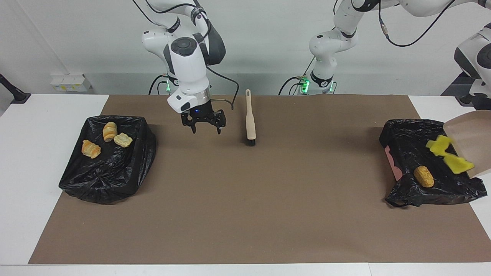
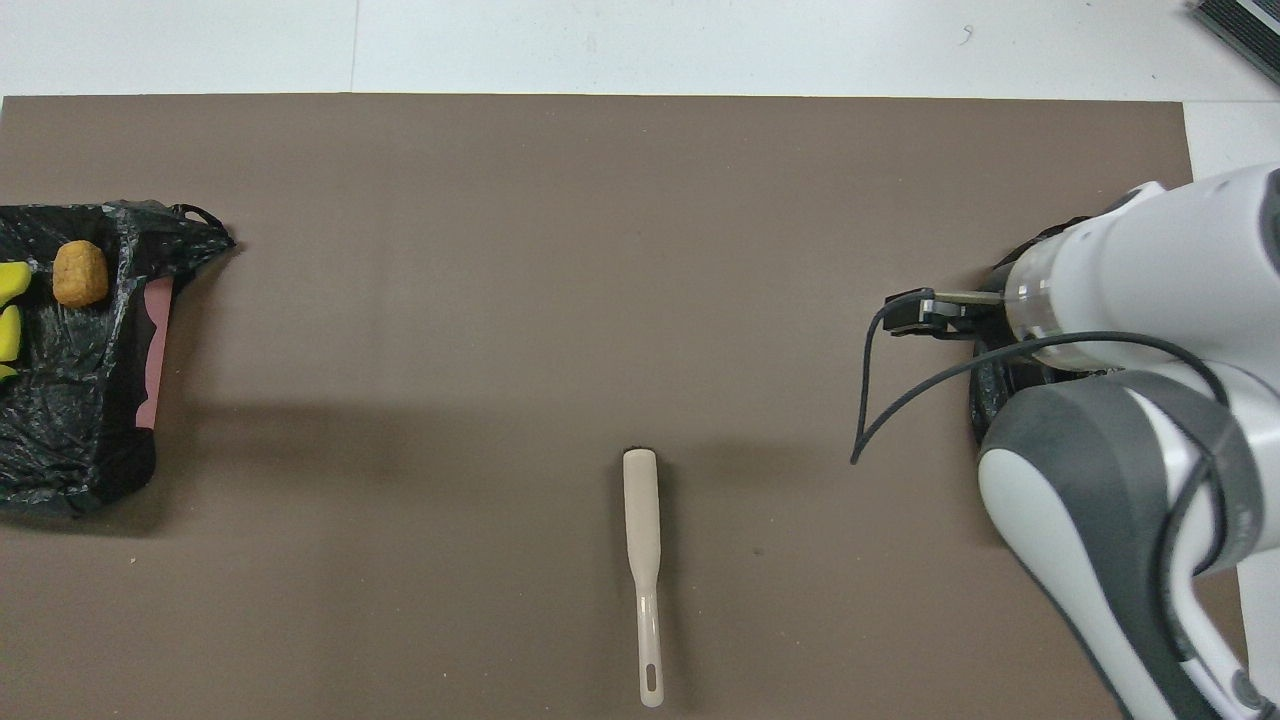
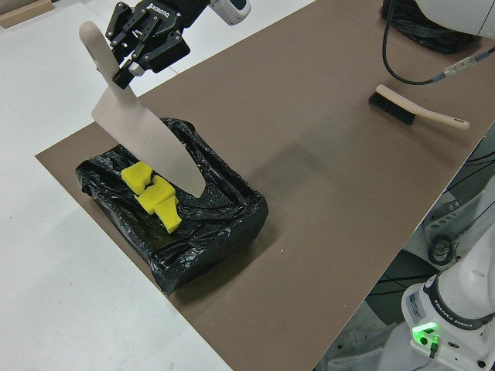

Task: Sweep and dump trash in bin
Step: 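Tip the dustpan into the bag with the left gripper while the right gripper withdraws, then bring the emptied dustpan back toward the table center with the left gripper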

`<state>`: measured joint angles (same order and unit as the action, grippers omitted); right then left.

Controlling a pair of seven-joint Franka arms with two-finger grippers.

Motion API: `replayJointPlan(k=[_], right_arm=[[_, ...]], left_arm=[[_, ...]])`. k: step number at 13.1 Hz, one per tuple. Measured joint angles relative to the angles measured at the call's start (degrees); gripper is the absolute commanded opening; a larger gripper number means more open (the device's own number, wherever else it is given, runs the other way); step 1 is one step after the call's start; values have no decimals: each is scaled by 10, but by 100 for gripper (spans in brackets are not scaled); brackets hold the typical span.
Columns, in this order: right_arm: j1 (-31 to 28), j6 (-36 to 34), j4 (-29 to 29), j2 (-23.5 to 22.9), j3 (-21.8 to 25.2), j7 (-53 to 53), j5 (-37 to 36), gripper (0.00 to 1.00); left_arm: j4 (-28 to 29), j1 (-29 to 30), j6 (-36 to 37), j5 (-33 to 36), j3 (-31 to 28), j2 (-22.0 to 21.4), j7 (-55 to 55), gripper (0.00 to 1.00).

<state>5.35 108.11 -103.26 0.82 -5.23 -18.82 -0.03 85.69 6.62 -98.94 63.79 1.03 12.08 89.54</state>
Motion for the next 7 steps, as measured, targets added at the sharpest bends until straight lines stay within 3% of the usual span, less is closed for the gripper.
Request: replayJointPlan(k=[3,7], right_arm=[[8,-12,5,19,53,58,-1,100],[8,-80,62,31,98,131,-6,100]], left_arm=[[-7,-31,45,-5,6,-2,-13,0],[-7,-87,117,-77,12,-13,-40,0]])
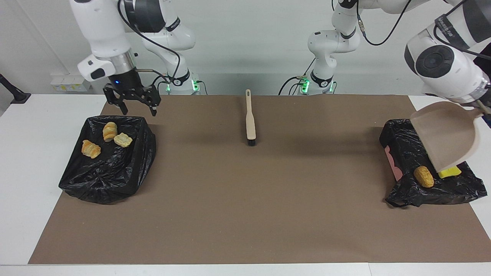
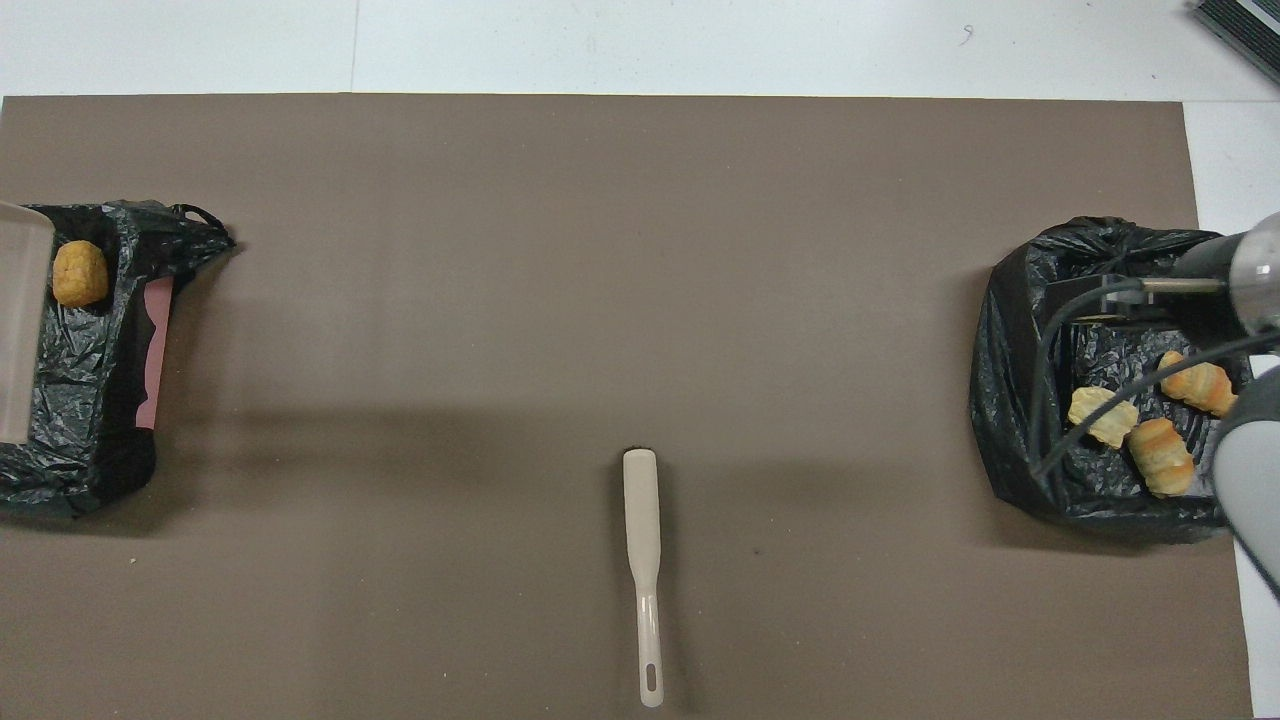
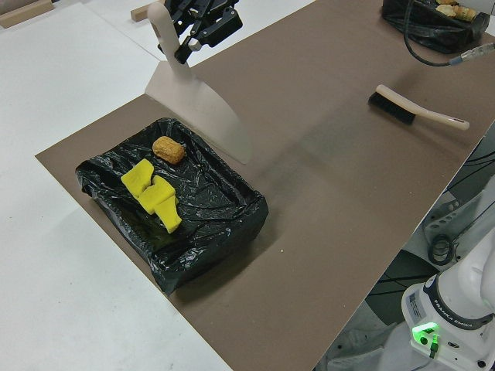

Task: Sweep and dump trash in bin
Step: 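Bring the emptied dustpan back toward the table center with the left gripper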

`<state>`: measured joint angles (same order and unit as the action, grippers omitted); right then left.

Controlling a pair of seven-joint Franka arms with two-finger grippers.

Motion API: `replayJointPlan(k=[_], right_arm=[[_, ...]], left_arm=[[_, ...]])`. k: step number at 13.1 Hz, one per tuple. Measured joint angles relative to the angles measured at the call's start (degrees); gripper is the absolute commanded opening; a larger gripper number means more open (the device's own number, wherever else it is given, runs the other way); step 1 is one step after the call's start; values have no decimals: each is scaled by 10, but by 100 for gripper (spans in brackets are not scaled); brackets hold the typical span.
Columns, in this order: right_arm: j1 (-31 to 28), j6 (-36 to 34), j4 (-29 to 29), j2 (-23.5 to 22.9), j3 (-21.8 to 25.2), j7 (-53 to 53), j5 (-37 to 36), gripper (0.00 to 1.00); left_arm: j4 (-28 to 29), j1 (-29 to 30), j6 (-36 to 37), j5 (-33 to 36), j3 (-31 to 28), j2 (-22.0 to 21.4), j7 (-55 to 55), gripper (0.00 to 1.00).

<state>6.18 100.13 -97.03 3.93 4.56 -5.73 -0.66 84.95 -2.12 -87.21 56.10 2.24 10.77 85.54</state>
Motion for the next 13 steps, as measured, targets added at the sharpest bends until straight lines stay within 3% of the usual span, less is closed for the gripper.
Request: replayJointPlan(k=[2,7,13], right_arm=[[0,-40,29,2,20,19,-8,100],[-2,-70,37,6,35,22,-8,100],[-8,-70,37,6,36,30,-8,100]], left_arm=[[8,-26,29,-54,1,-7,-23,0],[105,-107,32,-111,6,-64,-148,0],[152,-171,31,-240,7,-69,-366,0]])
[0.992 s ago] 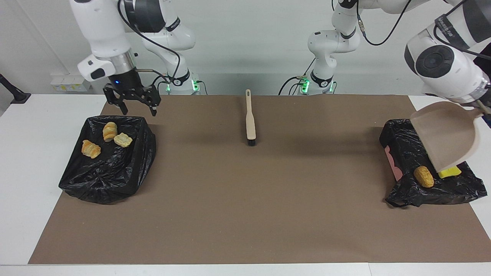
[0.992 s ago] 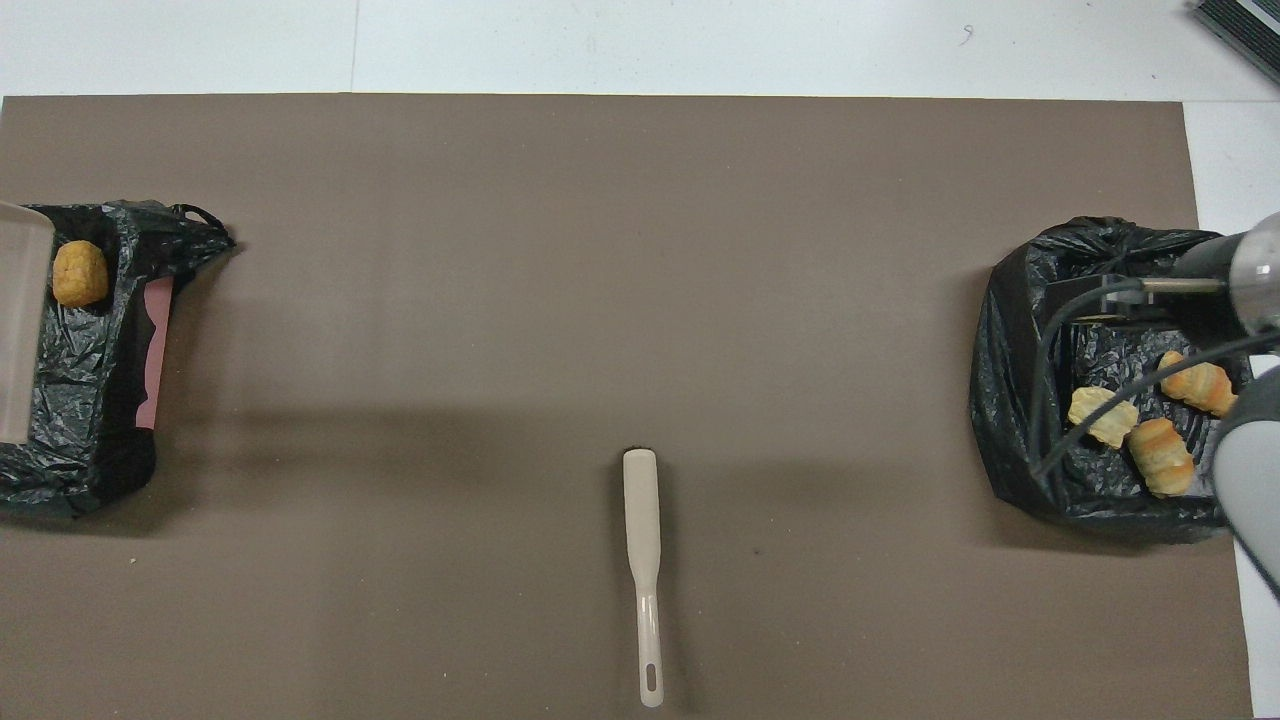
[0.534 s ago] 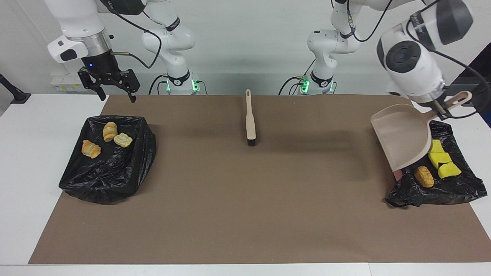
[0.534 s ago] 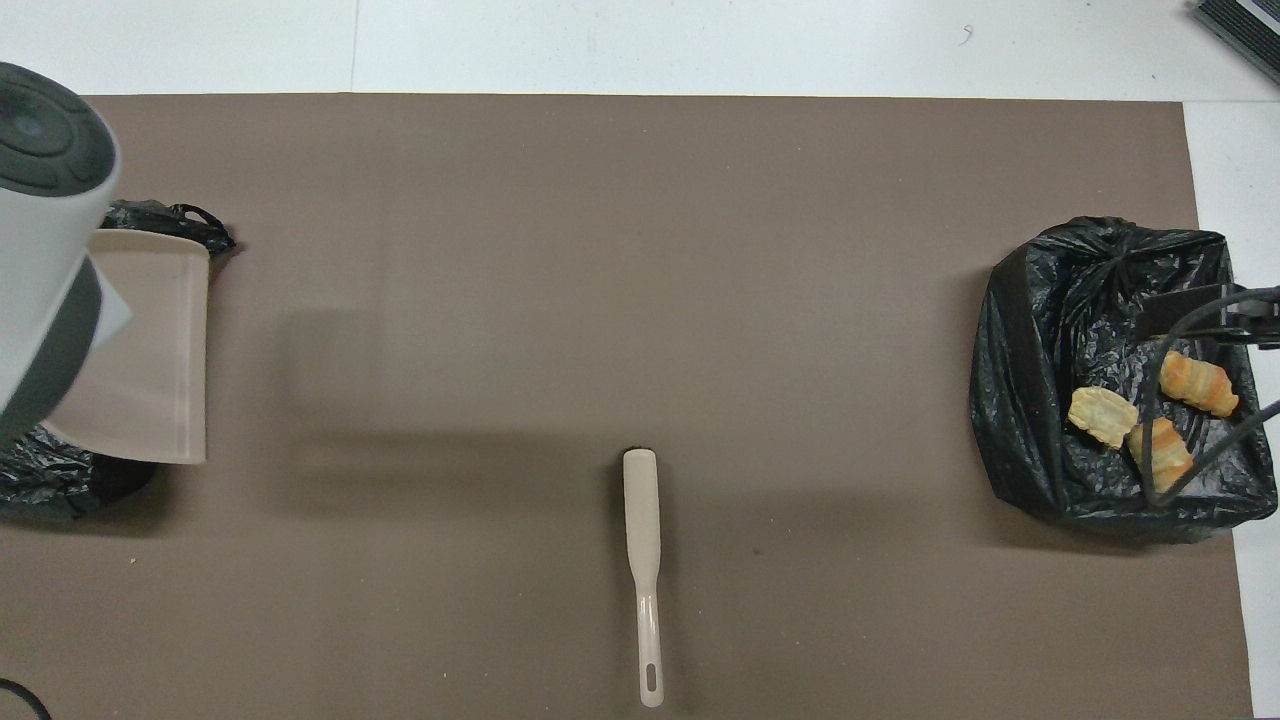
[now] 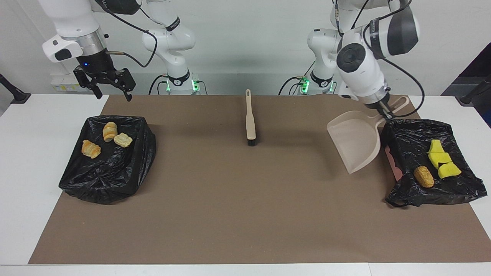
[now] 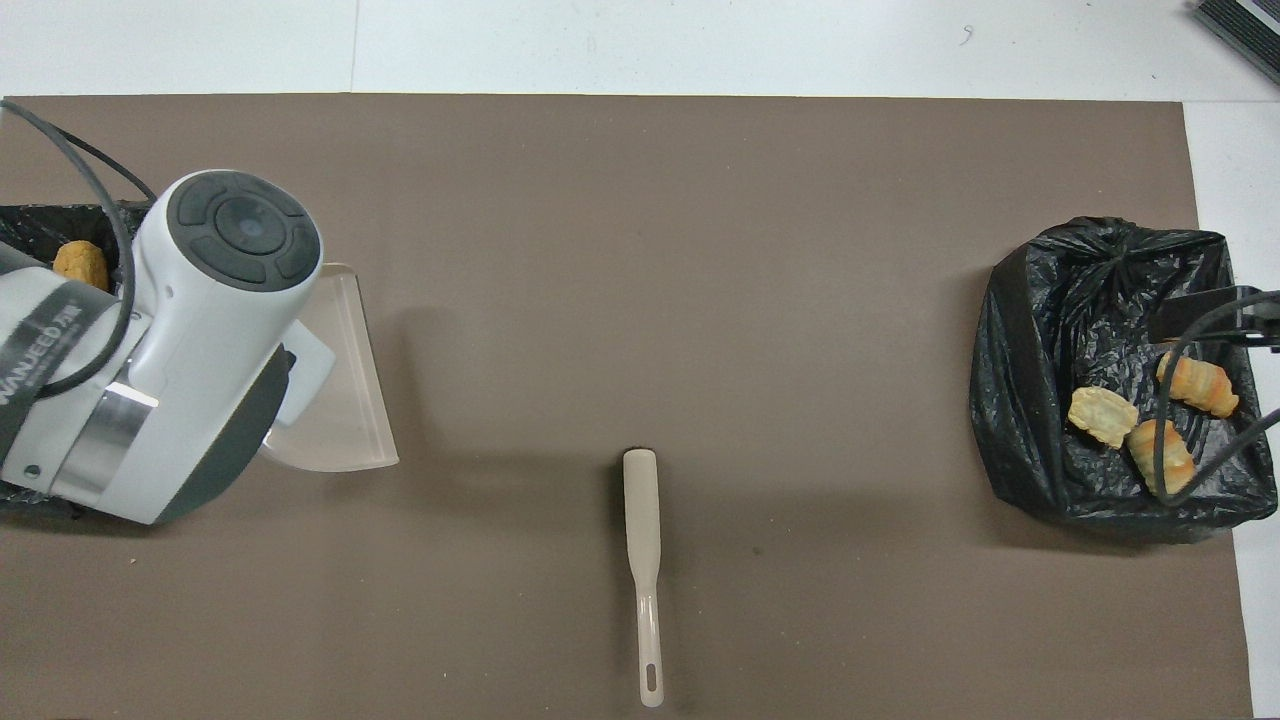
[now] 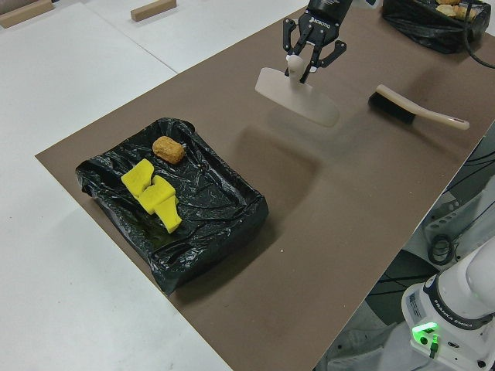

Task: Sweep and dump trash in bin
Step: 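Bring the emptied dustpan back toward the table center with the left gripper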

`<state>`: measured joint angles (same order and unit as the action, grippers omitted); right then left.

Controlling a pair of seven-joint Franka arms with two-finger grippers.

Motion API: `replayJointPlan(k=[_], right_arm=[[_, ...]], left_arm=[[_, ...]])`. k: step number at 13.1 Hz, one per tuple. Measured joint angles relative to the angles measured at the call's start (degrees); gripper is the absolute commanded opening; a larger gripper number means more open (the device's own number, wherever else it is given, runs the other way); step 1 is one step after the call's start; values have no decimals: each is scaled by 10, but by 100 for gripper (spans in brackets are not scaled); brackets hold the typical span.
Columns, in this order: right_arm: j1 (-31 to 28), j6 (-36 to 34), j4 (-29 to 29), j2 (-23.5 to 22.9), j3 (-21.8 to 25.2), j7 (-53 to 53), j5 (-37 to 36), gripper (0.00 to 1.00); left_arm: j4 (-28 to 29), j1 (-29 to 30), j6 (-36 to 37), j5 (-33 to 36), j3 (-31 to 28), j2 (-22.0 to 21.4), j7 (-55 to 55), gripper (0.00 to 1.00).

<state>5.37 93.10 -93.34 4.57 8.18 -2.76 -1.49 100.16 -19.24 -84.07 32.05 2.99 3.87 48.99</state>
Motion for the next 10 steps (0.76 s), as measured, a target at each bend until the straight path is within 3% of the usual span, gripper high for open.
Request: replayJointPlan(k=[5,10], right_arm=[[2,-1,-1,0,0,0,0,100],[1,-2,-2,0,0,0,0,100]], left_arm=[[0,-13,-45,-151,1,-2,-201,0],[10,-77,-134,-249,2,22,-439,0]])
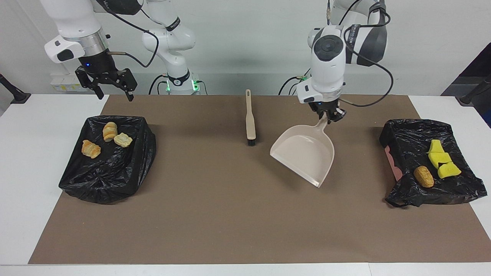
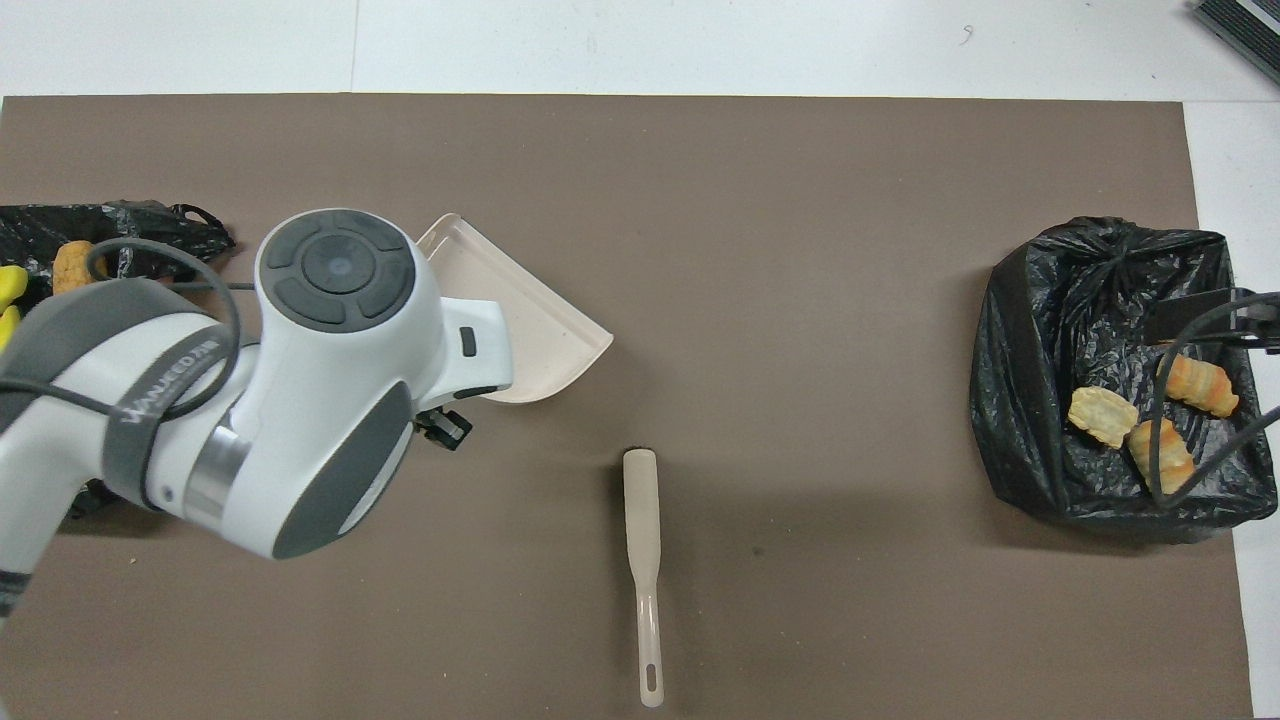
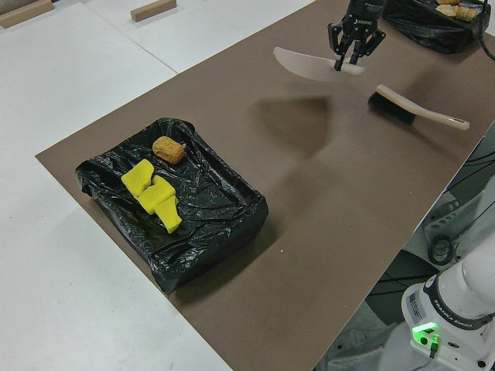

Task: Sweep and dump trash in bin
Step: 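Bring the emptied dustpan back toward the table center with the left gripper, then lower the dustpan beside the brush with the left gripper and release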

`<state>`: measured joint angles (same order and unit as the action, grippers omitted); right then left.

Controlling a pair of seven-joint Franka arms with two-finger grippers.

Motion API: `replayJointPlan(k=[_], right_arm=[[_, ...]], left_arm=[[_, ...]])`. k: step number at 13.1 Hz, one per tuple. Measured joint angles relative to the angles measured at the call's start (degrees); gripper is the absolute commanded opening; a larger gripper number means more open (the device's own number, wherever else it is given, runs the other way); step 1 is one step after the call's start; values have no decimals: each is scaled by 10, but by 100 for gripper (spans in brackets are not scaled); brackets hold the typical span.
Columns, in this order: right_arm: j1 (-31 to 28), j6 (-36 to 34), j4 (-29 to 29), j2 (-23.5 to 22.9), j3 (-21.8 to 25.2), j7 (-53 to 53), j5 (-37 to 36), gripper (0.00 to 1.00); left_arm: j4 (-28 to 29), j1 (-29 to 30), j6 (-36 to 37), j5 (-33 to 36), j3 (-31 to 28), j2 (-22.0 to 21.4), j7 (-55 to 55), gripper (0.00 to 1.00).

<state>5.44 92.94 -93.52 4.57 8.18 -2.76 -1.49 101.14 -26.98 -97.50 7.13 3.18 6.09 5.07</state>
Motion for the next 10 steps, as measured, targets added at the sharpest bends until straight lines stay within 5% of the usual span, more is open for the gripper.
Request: replayJointPlan(k=[9,10], right_arm=[[-12,-30,1,4,-1,43,5,100],[-12,-39,4,7,-1,43,7,100]], left_arm=[[-20,-103,-216,-97,1,151,-292,0],[-40,-114,-222,-97,1,171,-318,99]])
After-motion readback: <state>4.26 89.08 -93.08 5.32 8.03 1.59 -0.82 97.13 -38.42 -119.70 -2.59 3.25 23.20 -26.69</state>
